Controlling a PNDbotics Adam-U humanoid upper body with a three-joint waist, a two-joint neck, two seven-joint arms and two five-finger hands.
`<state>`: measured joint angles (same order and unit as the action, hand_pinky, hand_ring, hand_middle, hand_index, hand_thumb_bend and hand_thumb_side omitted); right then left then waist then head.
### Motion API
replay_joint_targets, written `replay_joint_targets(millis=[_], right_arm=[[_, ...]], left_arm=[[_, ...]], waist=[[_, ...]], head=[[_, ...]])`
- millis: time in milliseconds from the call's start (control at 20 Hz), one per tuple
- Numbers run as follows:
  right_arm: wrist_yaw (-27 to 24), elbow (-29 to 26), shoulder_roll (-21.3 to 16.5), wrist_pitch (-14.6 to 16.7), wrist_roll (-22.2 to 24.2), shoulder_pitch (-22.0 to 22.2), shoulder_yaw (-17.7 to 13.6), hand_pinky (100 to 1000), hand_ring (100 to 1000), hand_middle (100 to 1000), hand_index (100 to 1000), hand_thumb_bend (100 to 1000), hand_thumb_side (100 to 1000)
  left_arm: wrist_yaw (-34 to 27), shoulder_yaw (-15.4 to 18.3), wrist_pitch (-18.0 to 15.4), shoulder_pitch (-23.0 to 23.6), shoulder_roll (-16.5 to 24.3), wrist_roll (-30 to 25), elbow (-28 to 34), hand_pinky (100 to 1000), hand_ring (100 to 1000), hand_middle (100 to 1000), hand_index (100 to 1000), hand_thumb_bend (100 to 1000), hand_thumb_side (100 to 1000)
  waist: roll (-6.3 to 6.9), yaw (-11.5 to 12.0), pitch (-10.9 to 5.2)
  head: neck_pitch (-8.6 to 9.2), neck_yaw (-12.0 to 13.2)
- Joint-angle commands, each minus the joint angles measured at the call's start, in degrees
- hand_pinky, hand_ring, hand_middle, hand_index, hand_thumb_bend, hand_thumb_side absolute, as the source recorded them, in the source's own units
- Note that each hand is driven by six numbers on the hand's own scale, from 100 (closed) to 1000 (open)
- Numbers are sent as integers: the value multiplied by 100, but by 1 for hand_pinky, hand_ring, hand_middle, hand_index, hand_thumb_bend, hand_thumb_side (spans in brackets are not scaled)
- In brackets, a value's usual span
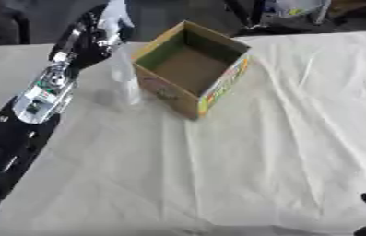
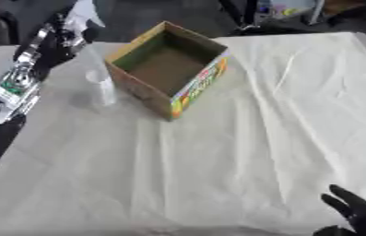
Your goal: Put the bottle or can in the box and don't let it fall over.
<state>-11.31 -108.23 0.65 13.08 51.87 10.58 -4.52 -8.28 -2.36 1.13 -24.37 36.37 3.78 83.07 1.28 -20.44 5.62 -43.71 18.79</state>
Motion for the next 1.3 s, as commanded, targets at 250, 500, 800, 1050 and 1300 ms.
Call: replay_joint_targets(millis=[250, 500, 800, 1050, 1300], right_arm=[[53, -46, -40, 21, 9, -46, 36, 651, 1000, 1000, 1000, 100, 470], [58, -45, -38, 25, 9, -52, 51, 651, 1000, 1000, 1000, 100, 470], [54, -43, -43, 24, 9, -63, 63, 651, 1000, 1000, 1000, 100, 470], [56, -38, -46, 21, 9, -71, 70, 651, 1000, 1000, 1000, 100, 470], [51, -40, -52, 21, 9, -76, 83, 651, 1000, 1000, 1000, 100, 470]], left_arm=[[-17, -68, -43, -246, 294, 40, -98, 960, 1000, 826, 961, 605, 502], [-15, -126, -64, -317, 316, 18, -204, 959, 1000, 826, 961, 603, 504], [40, -175, -63, -370, 330, 22, -292, 957, 1000, 810, 958, 600, 501], [4, -189, -64, -410, 381, 68, -365, 953, 1000, 792, 950, 598, 496], [-28, -219, -79, -468, 450, 40, -471, 951, 1000, 782, 945, 594, 495]], waist=[[-6, -47, -25], [-6, -78, -15], [-1, -113, -10], [5, -137, -6], [6, -167, -2]], head=[[3, 26], [1, 29], [-25, 24], [-40, 12], [-40, 6]])
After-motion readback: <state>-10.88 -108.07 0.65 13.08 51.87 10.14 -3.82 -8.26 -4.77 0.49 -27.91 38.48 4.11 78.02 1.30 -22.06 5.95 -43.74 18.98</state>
